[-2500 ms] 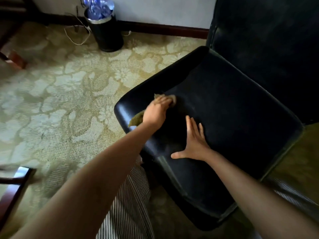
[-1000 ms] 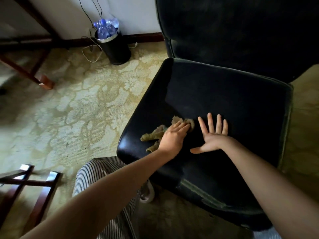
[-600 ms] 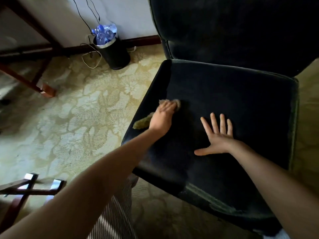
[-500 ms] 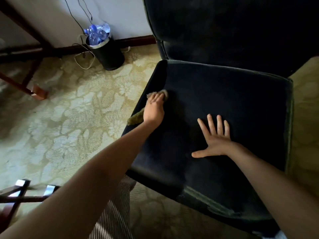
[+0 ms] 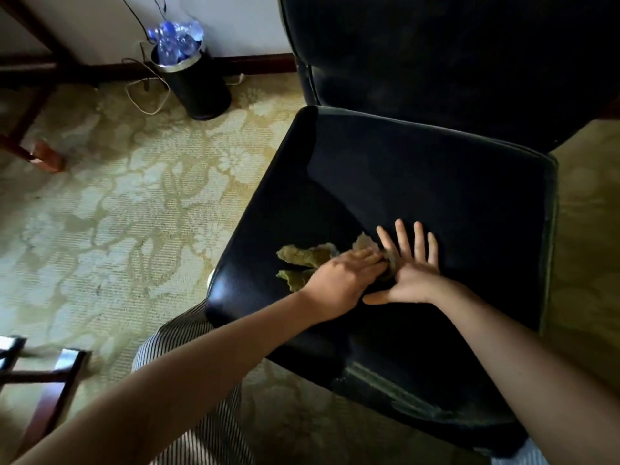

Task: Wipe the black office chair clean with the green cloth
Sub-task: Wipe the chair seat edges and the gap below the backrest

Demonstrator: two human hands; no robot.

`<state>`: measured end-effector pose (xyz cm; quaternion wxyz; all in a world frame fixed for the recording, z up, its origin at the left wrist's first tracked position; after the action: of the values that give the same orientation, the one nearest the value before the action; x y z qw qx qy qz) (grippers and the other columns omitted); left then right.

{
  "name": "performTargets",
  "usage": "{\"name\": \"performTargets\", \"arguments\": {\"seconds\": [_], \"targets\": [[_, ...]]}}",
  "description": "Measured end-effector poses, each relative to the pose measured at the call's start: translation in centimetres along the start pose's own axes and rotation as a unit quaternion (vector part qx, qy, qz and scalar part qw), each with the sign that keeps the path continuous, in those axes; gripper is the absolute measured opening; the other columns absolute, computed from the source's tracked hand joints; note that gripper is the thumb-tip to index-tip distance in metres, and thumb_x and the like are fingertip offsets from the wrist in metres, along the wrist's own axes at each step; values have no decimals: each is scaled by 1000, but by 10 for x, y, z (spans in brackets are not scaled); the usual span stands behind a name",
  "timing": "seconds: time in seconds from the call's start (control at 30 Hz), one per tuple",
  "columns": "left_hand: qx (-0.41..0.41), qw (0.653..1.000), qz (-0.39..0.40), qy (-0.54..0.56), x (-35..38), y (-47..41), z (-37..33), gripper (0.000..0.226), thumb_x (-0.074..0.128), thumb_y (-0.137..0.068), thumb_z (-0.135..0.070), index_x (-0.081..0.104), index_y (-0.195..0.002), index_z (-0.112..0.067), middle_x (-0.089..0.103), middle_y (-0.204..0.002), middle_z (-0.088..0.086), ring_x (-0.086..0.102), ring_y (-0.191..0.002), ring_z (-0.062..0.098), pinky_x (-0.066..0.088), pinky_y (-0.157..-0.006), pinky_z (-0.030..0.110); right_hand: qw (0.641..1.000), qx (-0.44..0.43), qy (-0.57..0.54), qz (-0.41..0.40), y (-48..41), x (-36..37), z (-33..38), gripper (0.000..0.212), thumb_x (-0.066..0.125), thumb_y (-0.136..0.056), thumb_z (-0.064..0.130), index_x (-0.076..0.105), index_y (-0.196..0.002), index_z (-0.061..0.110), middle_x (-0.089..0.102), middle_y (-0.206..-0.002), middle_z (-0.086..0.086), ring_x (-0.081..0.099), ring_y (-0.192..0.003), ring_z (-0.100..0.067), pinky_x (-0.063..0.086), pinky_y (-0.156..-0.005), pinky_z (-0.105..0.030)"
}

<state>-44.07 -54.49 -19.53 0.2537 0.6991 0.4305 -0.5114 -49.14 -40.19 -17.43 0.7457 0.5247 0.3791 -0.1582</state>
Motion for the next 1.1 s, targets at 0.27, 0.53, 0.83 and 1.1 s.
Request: {"name": "performTargets", "arguments": {"seconds": [0.27,0.53,0.83,1.1], "targets": [[-229,970,-70,-31,-35,-35,103,43,38,-92,-4,46,-134,-6,44,-140,17,37,-133,30,25,-110,29,1000,-14,-19,-19,-4,4,-1,133,57,-64,79,-36,-138,19,-50,-131,-1,-47,-120,-24,-26,-105,-45],[-410,904,-121,-21,-43,-78,137,46,29,-97,-8,35,-142,-11,28,-152,4,19,-142,19,18,-114,32,999,-25,-22,-4,-9,5,-2,127,53,-66,80,-45,-123,23,-54,-124,-4,-50,-114,-27,-28,-102,-47],[-115,992,-54,-12,-1,-39,22,44,49,-88,0,48,-132,0,47,-138,17,41,-131,31,22,-110,28,999,-5,-35,-29,-7,7,0,136,53,-64,81,-32,-140,9,-44,-143,-9,-42,-130,-30,-24,-107,-46],[-195,964,-152,95,-47,-36,84,38,44,-94,-5,48,-131,0,48,-136,18,40,-131,30,20,-109,19,957,-39,-225,-178,-2,-20,-12,122,70,-74,52,-25,-144,21,-14,-156,-9,-13,-143,-21,-9,-114,-36]]}}
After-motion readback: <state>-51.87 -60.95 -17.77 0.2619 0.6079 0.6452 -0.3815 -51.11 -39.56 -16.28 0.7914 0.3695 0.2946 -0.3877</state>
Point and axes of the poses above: each hand's wrist, its own y-axis away from the middle knuckle, its own x-axis out of the palm, z = x × y, the point moved 1 cm from there along -y, towards the middle knuckle
